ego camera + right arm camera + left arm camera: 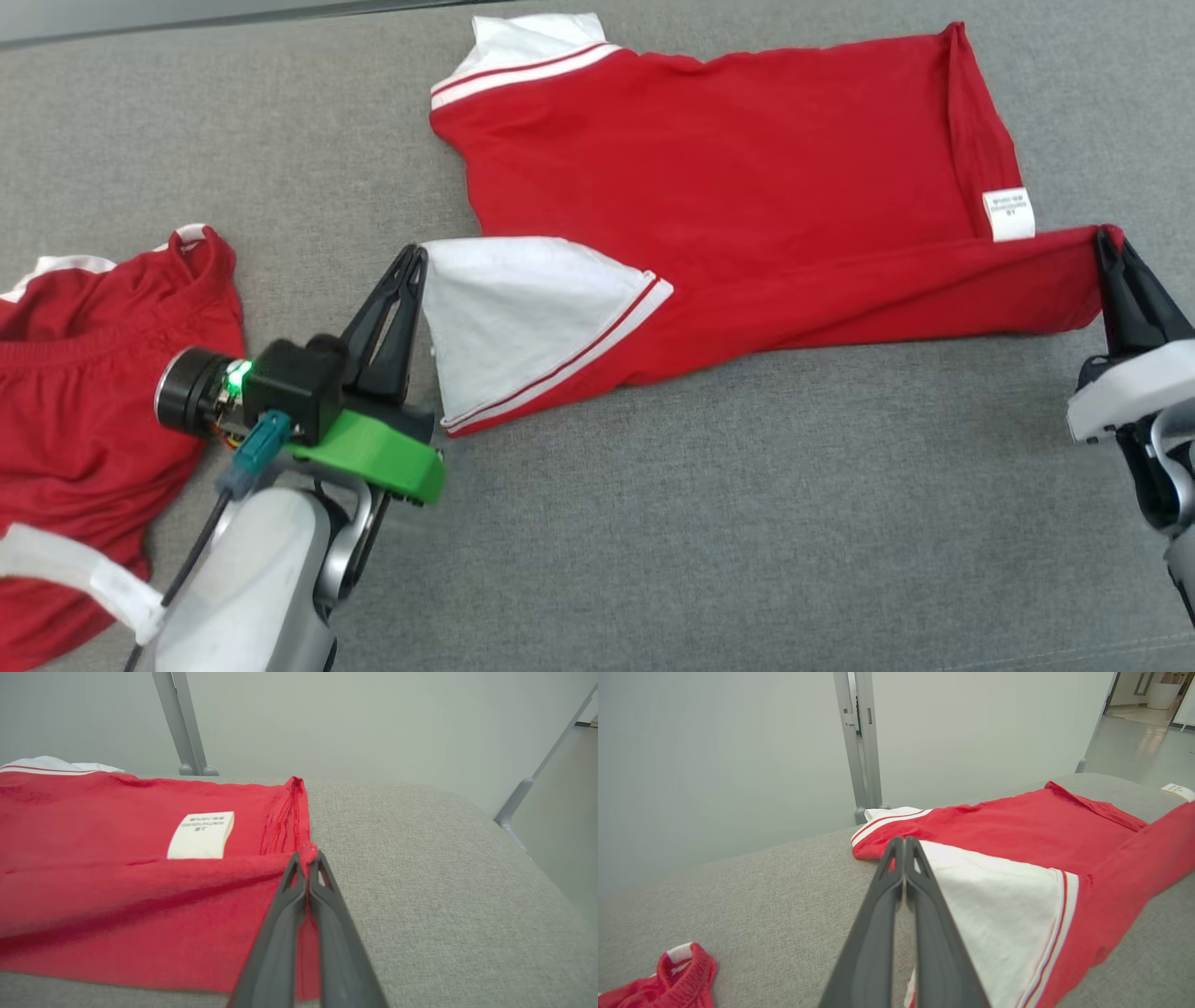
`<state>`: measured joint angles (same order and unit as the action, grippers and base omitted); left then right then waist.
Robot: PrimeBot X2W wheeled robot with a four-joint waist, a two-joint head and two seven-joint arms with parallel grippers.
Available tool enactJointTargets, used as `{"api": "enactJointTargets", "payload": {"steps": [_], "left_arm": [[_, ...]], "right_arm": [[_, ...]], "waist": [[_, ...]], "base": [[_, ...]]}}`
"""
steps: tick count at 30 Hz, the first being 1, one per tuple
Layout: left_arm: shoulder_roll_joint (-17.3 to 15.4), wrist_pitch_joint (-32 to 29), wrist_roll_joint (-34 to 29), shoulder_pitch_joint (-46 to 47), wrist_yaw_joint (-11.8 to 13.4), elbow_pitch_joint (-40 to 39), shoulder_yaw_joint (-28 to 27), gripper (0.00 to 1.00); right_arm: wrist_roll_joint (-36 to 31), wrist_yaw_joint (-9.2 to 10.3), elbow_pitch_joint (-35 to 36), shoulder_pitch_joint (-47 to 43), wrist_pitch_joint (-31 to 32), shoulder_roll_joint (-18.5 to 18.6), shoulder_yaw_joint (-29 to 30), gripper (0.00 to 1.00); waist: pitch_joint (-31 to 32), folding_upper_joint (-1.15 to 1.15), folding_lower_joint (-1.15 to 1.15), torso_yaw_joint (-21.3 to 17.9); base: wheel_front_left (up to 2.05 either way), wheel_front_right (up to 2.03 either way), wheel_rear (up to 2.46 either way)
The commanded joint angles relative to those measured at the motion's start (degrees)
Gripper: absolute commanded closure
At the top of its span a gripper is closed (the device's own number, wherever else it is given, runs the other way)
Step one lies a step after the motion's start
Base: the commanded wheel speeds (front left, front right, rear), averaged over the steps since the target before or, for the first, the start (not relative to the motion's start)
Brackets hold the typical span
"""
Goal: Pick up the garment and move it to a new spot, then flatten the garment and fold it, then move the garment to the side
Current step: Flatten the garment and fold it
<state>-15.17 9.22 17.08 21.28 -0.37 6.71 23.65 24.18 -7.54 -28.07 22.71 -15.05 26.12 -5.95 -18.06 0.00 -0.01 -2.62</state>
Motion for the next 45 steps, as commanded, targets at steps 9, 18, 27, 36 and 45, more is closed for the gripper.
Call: {"api": "enactJointTargets", "payload": {"steps": [9, 18, 27, 36, 45], "left_arm": [[2.36, 4.96, 0.48, -0.28, 1.45, 5.25, -1.1, 0.0], [4.36, 4.11, 6.67, -13.72, 1.53, 4.55, -1.01, 0.0], [6.78, 0.01, 9.19, -7.69, -0.19, 15.12, 0.15, 0.0], [7.92, 1.46, 10.44, -4.01, -1.84, 19.55, -0.14, 1.0], [6.89, 2.93, 10.39, -3.28, -2.51, 18.84, 0.0, 1.0]], "right_arm": [[-3.54, 0.11, 1.17, 0.26, -0.16, -3.28, 5.35, 0.0], [-4.9, 0.11, 6.46, -7.93, -0.16, -6.56, 9.46, 0.0], [-2.87, 0.1, 4.54, -6.93, -0.17, -6.77, 6.47, 0.0], [3.68, 0.1, -4.43, -2.19, -0.16, -6.07, 0.85, 0.0], [12.68, 0.06, -14.48, 3.14, 0.58, -6.18, -6.39, 1.0]], "waist": [[-0.91, 0.0, 0.01, -0.2], [2.01, 0.0, 0.01, -0.82], [0.85, 0.0, 0.01, -2.26], [-0.91, 0.0, 0.01, -2.7], [-1.53, 0.0, 0.01, -0.95]], "base": [[0.0, 0.0, 0.0], [0.0, 0.0, 0.0], [0.0, 0.0, 0.0], [0.0, 0.0, 0.0], [0.0, 0.0, 0.0]]}}
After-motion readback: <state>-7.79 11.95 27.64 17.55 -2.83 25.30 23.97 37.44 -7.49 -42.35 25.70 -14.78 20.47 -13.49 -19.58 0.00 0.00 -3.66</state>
